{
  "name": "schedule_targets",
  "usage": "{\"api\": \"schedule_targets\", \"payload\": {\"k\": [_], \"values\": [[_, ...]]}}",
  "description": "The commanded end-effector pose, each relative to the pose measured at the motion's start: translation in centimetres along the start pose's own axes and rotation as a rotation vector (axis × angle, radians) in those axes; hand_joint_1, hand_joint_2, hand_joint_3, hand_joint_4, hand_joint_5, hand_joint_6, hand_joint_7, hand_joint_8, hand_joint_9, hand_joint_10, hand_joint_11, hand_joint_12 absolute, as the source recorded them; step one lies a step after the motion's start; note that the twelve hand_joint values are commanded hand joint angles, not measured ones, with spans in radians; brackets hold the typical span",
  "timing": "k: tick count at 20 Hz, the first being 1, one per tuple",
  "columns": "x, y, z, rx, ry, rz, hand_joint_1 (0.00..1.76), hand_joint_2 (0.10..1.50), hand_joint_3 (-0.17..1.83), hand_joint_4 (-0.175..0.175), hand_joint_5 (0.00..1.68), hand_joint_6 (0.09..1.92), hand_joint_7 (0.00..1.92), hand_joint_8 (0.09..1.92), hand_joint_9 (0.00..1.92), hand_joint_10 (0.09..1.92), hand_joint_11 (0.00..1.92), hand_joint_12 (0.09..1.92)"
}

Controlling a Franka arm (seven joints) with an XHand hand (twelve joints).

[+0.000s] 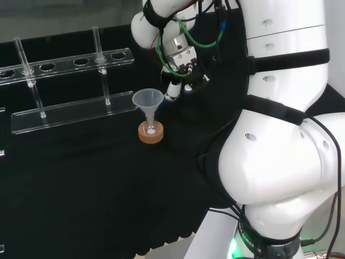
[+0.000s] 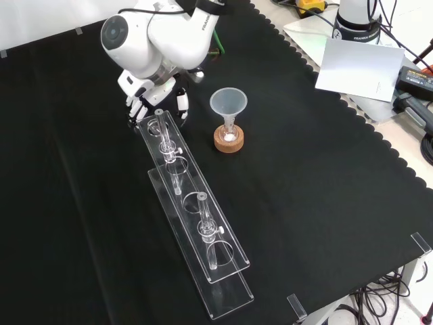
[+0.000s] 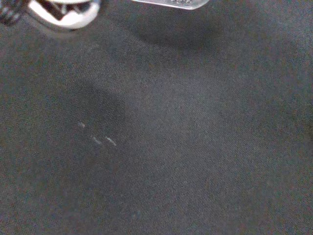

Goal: Put the weighing funnel back on the table.

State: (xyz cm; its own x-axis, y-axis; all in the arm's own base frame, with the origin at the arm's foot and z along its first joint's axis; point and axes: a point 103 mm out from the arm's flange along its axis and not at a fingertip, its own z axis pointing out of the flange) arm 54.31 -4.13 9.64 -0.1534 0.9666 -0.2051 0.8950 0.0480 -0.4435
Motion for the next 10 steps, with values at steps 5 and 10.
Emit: {"api": "schedule_targets", "payload": {"k": [5, 10], "values": [[-1.2, -5.3, -3.4, -0.101, 0.034, 0.044, 0.79, 0.62, 0.45, -0.019, 0.41, 0.25, 0.25, 0.65, 0.58, 0.56, 0.41, 1.29], [-1.9, -8.3, -5.3, -0.135, 0.046, 0.077, 0.79, 0.62, 0.45, -0.017, 0.42, 0.25, 0.26, 0.65, 0.58, 0.56, 0.41, 1.29]]}}
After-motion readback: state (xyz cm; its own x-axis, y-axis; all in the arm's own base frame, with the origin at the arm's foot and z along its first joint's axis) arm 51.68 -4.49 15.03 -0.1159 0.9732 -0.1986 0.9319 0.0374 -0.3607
